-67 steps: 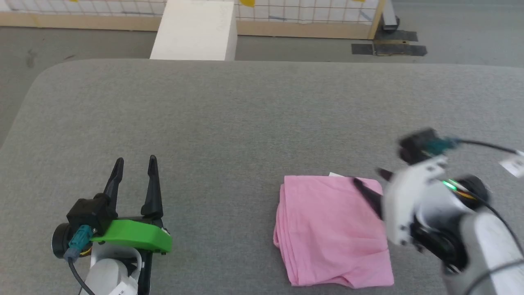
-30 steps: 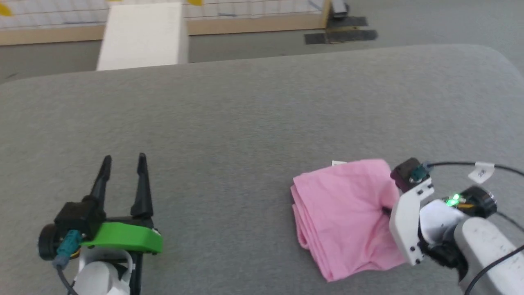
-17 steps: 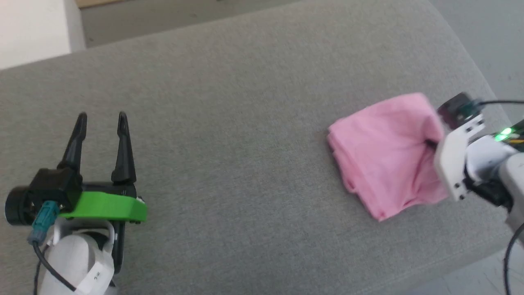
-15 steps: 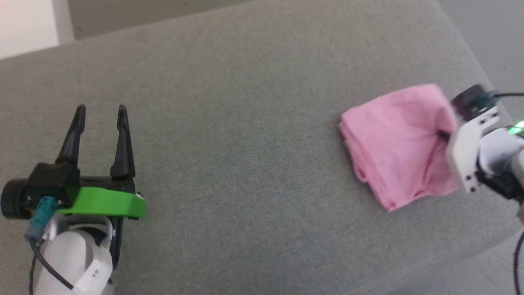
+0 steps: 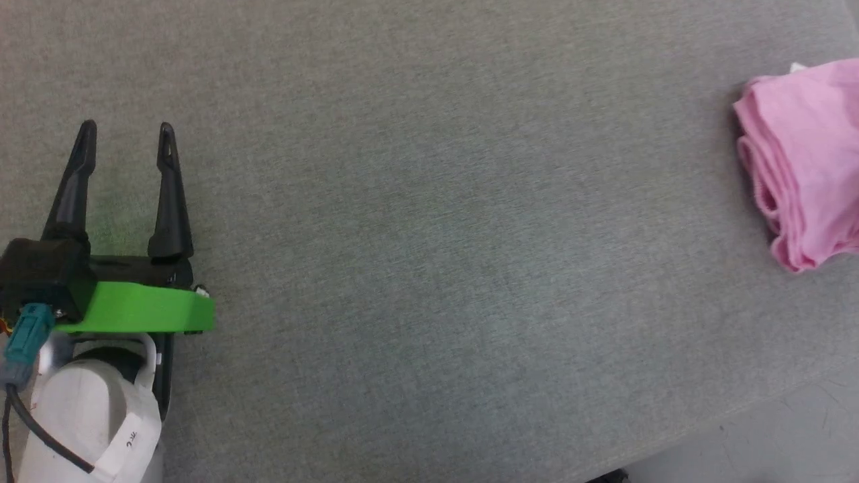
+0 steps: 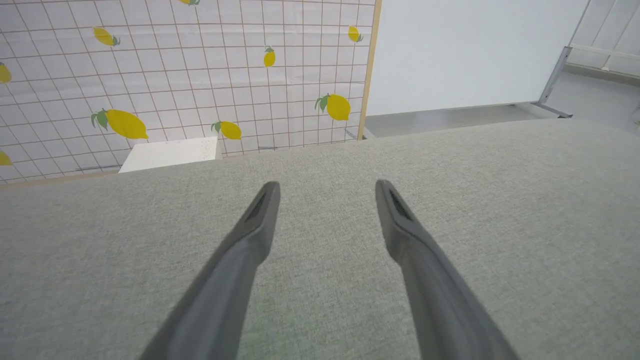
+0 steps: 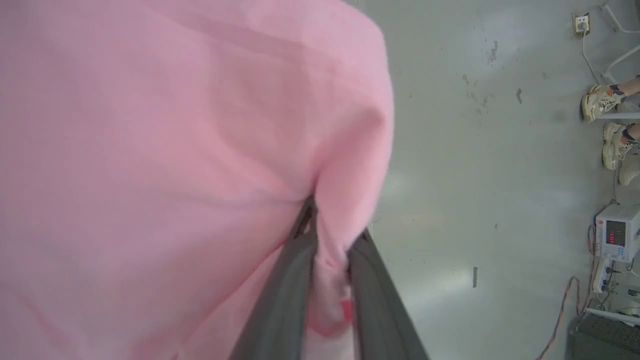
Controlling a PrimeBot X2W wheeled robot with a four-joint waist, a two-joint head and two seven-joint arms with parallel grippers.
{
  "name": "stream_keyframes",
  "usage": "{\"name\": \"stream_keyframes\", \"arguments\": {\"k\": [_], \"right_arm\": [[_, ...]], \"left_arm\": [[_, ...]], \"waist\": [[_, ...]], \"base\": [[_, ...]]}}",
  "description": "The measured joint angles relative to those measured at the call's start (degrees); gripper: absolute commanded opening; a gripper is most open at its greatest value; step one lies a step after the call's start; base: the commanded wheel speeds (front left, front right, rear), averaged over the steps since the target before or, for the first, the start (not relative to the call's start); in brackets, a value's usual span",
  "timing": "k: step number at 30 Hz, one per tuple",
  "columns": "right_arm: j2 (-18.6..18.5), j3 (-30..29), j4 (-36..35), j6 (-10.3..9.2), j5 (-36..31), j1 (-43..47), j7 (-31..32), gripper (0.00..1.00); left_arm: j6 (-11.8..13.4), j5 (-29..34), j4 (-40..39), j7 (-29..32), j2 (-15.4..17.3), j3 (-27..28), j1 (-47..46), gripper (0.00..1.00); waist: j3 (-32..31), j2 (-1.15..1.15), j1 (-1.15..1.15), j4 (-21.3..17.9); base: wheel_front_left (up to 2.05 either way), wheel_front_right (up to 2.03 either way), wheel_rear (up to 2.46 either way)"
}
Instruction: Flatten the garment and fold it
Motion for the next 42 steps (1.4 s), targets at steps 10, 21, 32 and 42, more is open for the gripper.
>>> {"name": "stream_keyframes", "arguments": {"k": [10, 21, 32, 42], "right_arm": [[0.15, -7.43, 3.23, 0.0, -2.68, -3.69, -9.23, 1.0], [5.67, -13.57, -15.23, -0.01, -3.1, -1.58, -21.01, 1.0], [26.18, -24.95, -36.8, -0.03, -11.28, 15.95, -22.06, 1.0], [38.15, -28.92, -39.94, -0.03, -17.47, 29.22, -25.25, 1.0]], "left_arm": [[0.97, -0.71, 2.47, -2.15, -0.98, -0.1, 0.16, 1.0], [1.62, -4.24, 10.88, -9.0, -4.74, 0.32, 2.72, 1.0], [2.56, -4.9, 14.23, -10.65, -7.66, -0.15, 4.95, 1.0], [2.4, -5.37, 18.55, -10.69, -7.86, -0.82, 4.88, 1.0]], "waist": [[-1.14, 0.0, 0.0, 2.04], [-11.43, 0.0, 0.0, 4.85], [-22.42, 0.0, 0.0, 10.87], [-28.35, 0.0, 0.0, 17.24]], "base": [[0.0, 0.0, 0.0], [0.0, 0.0, 0.0], [0.0, 0.0, 0.0], [0.0, 0.0, 0.0]]}}
